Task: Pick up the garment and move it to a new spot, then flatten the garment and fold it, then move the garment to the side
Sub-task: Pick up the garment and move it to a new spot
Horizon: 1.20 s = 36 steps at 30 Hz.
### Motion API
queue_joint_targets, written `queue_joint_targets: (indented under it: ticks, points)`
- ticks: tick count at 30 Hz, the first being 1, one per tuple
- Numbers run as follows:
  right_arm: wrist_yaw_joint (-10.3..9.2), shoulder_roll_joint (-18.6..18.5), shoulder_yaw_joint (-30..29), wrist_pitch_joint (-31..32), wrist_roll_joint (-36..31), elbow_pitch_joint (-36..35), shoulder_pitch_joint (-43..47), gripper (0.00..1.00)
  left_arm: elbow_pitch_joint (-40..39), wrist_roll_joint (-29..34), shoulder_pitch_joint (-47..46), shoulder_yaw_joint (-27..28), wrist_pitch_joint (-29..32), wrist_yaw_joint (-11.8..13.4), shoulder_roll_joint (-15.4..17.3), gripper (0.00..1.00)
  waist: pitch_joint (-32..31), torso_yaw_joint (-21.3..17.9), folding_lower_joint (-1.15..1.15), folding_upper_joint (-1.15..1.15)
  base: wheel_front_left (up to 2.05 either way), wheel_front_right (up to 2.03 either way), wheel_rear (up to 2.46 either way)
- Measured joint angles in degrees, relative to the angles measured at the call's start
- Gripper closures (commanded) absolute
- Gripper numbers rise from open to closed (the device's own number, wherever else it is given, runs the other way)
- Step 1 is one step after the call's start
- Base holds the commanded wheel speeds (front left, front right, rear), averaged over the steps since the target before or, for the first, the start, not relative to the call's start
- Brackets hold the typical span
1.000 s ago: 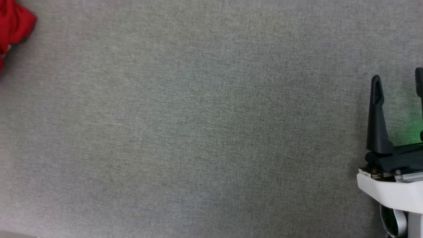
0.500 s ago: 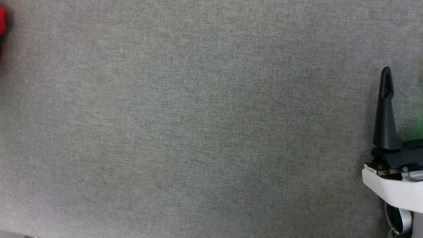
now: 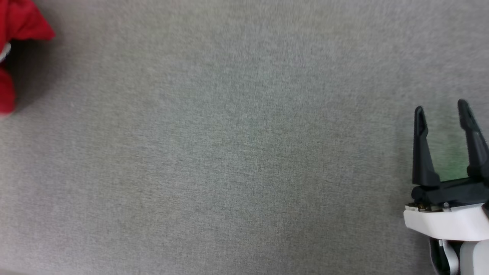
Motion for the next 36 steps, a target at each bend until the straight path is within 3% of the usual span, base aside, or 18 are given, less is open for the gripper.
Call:
queue_joint_targets:
  ticks: [8,14,22,29,36]
  points:
    - [0.00,0.0,0.7,0.0,2.3,4.3,3.3,0.00,-10.1,0.9,-7.8,-9.5,3.3,0.0,0.3,1.00,-8.3,-1.2,0.00,0.00,0.00,0.00,0.00]
    - [0.00,0.0,1.7,0.0,4.2,5.8,4.9,0.00,-14.0,0.9,-15.2,-18.6,5.8,0.0,-3.5,1.00,-13.8,-4.1,0.00,0.00,0.00,0.00,0.00]
    - [0.00,0.0,2.3,0.0,5.9,6.7,6.4,0.00,-14.1,-1.6,-22.3,-30.3,5.8,0.0,-11.6,1.00,-17.5,-11.4,0.00,0.00,0.00,0.00,0.00]
    - [0.00,0.0,2.4,0.0,6.6,7.1,7.2,0.00,-13.3,-4.4,-25.1,-39.2,2.0,0.0,-19.5,1.00,-18.8,-17.7,0.00,0.00,0.00,0.00,0.00]
    - [0.00,0.0,1.7,0.0,7.2,7.1,7.1,0.00,-11.9,-7.1,-25.1,-48.2,-2.0,0.0,-25.5,1.00,-17.0,-20.1,0.00,0.00,0.00,0.00,0.00]
